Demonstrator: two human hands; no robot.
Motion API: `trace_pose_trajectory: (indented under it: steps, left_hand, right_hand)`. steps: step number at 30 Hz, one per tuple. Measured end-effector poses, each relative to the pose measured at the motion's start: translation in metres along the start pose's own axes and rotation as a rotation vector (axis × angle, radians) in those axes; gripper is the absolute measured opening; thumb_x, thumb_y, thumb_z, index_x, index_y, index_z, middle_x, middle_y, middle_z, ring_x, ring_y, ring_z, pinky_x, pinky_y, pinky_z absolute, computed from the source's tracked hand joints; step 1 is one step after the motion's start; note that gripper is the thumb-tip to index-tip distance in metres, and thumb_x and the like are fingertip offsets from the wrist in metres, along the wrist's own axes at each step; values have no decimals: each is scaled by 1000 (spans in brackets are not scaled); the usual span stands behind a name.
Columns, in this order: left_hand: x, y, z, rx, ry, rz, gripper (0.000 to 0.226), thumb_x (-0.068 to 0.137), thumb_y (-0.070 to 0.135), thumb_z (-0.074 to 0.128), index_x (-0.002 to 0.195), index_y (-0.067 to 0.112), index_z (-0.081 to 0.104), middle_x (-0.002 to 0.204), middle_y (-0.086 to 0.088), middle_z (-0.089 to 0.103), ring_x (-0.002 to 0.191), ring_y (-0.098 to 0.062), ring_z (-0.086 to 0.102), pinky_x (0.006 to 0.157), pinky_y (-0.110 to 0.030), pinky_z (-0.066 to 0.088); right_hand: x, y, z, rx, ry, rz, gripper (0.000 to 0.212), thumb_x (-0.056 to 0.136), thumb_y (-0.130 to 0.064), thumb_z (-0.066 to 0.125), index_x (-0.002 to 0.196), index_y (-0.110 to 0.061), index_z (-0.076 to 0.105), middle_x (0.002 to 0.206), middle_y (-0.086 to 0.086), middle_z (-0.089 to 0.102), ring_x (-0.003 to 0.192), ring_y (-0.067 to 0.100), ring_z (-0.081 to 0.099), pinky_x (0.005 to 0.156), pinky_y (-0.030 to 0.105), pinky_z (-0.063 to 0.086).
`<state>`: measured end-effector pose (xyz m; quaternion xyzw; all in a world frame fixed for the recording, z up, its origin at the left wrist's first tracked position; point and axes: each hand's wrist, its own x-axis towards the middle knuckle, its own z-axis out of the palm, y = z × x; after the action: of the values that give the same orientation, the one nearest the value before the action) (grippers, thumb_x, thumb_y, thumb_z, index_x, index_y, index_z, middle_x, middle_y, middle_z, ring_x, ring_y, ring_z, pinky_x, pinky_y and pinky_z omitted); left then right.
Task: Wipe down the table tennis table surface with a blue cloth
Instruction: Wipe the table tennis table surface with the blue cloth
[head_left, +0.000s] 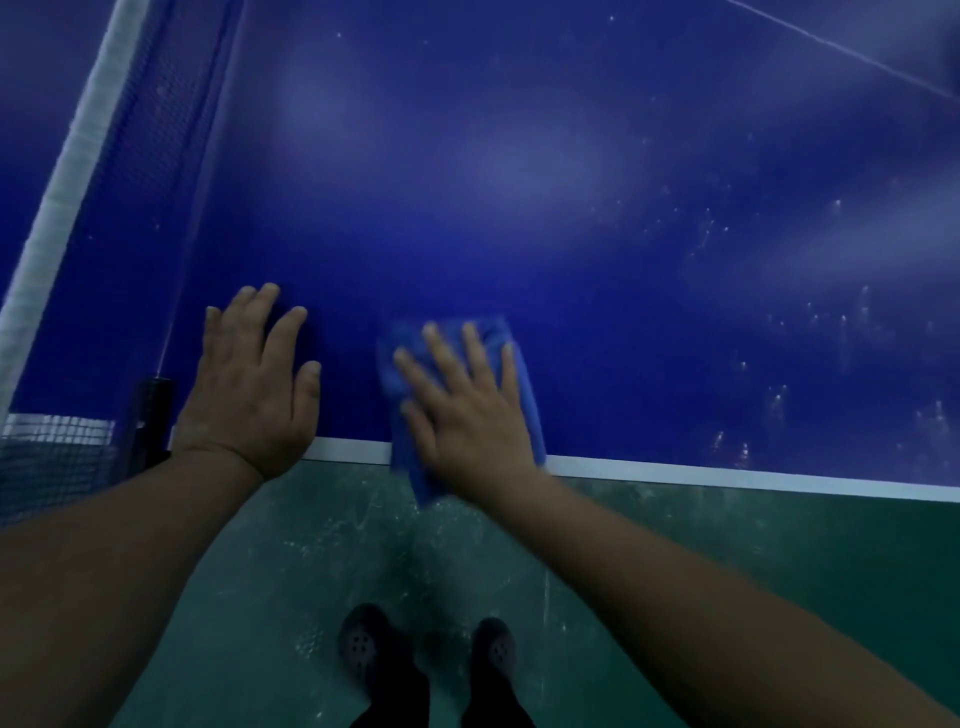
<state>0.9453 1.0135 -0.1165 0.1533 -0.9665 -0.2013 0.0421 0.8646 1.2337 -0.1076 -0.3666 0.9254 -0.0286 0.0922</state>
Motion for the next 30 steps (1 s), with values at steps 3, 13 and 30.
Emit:
trace_pose_trajectory:
  steps: [3, 13, 30]
  left_hand:
    - [-1, 0, 0, -1, -1, 0, 65, 95, 41, 30, 145, 0, 39, 159, -22, 24, 150, -38, 15, 125, -46, -3]
    - [-2, -1, -3, 19, -11, -4, 63, 97, 41, 30, 142, 0, 46, 157, -23, 28, 149, -39, 17, 125, -46, -4]
    - [1, 4, -4, 116, -36, -93, 67, 99, 41, 31, 149, -2, 35, 159, -25, 26, 149, -39, 19, 123, -45, 3]
  right_hand:
    - [-43, 56, -2, -39, -29, -136, 53, 101, -51, 34, 151, -34, 38, 161, 0, 33, 150, 36, 23, 119, 63, 14]
    - [22, 70, -18, 24, 52, 445, 57, 101, -53, 25, 156, -38, 25, 167, -4, 15, 154, 30, 8, 121, 60, 1]
    - [143, 21, -27, -100, -69, -670, 54, 104, -52, 30, 155, -36, 33, 165, -4, 23, 154, 31, 12, 121, 61, 6]
